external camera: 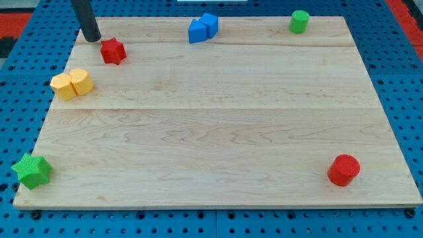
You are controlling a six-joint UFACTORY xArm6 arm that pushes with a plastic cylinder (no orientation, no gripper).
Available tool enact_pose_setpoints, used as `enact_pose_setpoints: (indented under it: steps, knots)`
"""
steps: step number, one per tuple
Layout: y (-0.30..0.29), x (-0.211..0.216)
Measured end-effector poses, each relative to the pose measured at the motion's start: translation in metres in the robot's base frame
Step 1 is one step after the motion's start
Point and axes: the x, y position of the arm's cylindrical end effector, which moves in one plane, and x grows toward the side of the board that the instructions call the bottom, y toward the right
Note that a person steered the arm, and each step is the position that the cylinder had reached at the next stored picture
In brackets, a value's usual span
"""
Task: Push the red star towards the red circle
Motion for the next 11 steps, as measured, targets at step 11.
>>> enact_pose_setpoints:
  steps: [11]
  knots:
    - [0.285,0.225]
